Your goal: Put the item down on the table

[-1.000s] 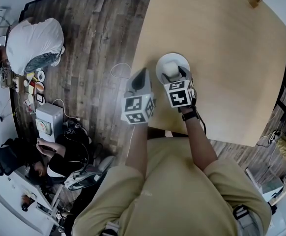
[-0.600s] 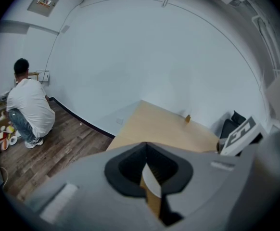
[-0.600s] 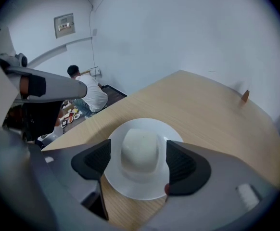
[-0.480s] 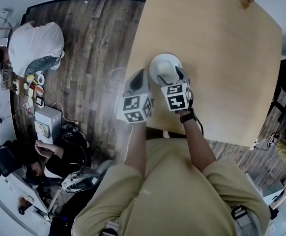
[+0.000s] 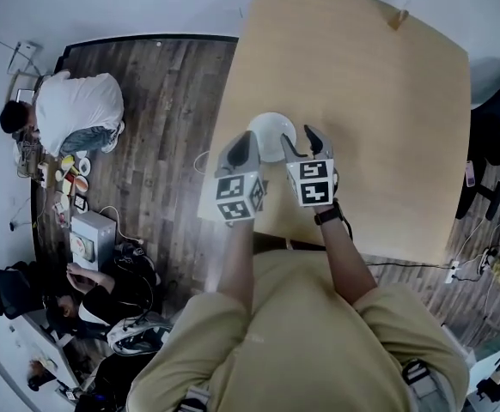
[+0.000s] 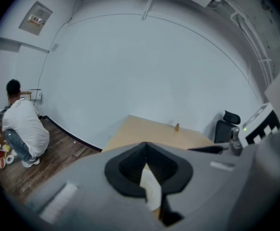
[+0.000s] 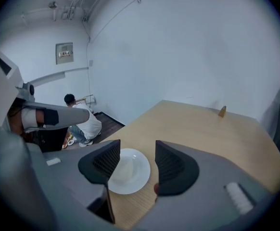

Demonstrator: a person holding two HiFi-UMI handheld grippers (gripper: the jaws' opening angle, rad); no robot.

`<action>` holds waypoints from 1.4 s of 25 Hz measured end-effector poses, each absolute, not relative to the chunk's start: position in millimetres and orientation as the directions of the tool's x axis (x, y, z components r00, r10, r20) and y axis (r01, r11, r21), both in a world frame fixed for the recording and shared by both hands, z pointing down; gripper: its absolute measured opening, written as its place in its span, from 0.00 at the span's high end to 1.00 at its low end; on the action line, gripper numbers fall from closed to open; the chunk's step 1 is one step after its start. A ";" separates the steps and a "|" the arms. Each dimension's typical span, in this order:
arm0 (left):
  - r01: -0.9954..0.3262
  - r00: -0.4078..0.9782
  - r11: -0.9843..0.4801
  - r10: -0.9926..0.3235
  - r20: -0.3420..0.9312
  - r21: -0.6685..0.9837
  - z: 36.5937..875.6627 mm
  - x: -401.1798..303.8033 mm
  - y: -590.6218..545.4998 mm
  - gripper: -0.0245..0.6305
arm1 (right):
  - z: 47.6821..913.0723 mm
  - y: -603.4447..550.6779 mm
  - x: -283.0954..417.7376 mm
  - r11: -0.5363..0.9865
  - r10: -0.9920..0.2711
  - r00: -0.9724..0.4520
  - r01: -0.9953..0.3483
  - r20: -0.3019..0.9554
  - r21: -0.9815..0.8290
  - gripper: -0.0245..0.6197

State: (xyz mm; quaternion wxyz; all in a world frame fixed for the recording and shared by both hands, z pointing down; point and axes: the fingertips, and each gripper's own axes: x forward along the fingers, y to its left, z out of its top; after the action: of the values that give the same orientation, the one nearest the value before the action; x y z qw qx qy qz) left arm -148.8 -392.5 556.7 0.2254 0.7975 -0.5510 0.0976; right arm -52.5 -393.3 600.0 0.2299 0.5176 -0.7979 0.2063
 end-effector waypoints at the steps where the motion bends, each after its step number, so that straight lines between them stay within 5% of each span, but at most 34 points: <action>1: -0.922 0.377 -0.302 -0.838 0.394 0.242 549.5 -142.6 -389.7 0.96 | 589.2 -391.6 -47.9 0.377 -0.747 -0.361 -0.922 0.559 -0.092 0.60; 16: -0.927 0.375 -0.371 -0.905 0.199 0.061 438.2 -63.9 -330.4 0.96 | 432.9 -343.5 10.7 0.400 -0.886 -0.404 -0.914 0.227 -0.068 0.78; 35: -0.967 0.249 -0.250 -0.968 0.017 -0.050 353.5 -68.9 -279.1 0.96 | 367.6 -297.0 110.4 0.385 -0.922 -0.385 -0.923 0.044 0.001 0.95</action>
State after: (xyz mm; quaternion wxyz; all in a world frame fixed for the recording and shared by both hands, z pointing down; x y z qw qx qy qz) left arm -68.9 -279.1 353.5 -0.0145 0.7902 -0.6123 0.0221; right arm 110.4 -297.0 367.6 0.0183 0.5544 -0.8319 0.0118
